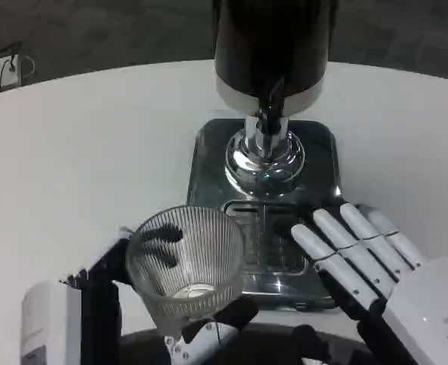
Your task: Grasp the cup under the faucet to collect the drink, then remove the cup.
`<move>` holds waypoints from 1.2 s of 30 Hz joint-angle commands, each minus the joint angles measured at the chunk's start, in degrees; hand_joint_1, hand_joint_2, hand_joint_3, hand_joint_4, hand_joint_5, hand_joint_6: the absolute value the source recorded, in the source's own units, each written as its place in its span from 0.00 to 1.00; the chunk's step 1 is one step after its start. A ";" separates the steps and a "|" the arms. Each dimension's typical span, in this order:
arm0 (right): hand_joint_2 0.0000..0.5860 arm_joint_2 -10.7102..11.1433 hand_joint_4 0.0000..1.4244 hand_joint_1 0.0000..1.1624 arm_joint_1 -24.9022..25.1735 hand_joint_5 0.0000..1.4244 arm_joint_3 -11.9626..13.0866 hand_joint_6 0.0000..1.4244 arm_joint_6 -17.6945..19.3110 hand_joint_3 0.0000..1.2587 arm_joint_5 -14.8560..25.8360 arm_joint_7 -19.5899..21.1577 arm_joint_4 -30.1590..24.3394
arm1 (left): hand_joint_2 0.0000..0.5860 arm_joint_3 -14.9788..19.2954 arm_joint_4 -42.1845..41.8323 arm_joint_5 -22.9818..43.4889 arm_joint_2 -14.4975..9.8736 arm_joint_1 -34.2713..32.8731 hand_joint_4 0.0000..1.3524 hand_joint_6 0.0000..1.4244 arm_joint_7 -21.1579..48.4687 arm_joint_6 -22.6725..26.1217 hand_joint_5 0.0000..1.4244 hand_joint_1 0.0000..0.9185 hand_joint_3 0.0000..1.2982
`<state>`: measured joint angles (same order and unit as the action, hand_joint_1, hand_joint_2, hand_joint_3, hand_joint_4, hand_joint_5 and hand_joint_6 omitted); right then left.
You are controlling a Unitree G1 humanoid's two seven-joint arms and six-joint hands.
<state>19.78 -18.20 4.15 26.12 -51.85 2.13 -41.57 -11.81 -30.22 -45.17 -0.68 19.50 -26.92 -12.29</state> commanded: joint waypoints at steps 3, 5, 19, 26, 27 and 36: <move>0.93 0.01 0.02 0.22 -0.02 0.01 0.07 0.03 -0.51 0.08 0.63 -0.36 0.28 | 0.00 0.22 0.62 0.92 0.50 -0.53 0.85 1.00 -0.07 -0.52 0.87 0.73 0.79; 0.93 0.00 0.02 0.22 0.01 0.01 0.00 0.03 -0.60 0.08 0.63 -0.43 0.28 | 0.00 0.26 0.64 0.99 0.55 -0.61 0.85 1.00 -0.03 -0.51 0.87 0.73 0.79; 0.93 -0.04 0.03 0.22 -0.60 0.01 0.29 0.03 -1.47 0.08 0.47 -0.53 -0.10 | 0.00 1.09 1.50 1.57 0.78 -0.89 0.83 1.00 -0.32 -0.79 0.87 0.73 0.79; 0.93 -0.43 0.03 0.22 -1.71 0.01 0.71 0.03 -2.24 0.08 0.03 -0.63 -1.06 | 0.00 2.84 5.52 2.03 0.02 -4.95 0.83 1.00 -0.63 -0.69 0.87 0.73 0.78; 0.93 -0.51 0.03 0.22 -1.95 0.01 0.82 0.03 -2.34 0.08 -0.01 -0.59 -1.21 | 0.00 3.07 6.05 2.02 -0.09 -5.56 0.83 1.00 -0.69 -0.68 0.87 0.73 0.78; 0.93 -0.66 0.03 0.22 -3.77 0.01 2.60 0.03 -2.66 0.08 0.44 -0.20 -2.02 | 0.00 5.41 19.61 0.69 -2.49 -19.86 0.83 1.00 -3.56 -0.26 0.87 0.73 0.78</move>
<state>19.36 -21.31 6.01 23.47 -51.85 1.73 -42.87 -6.66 -13.95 -43.72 -2.31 3.35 -28.35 -12.17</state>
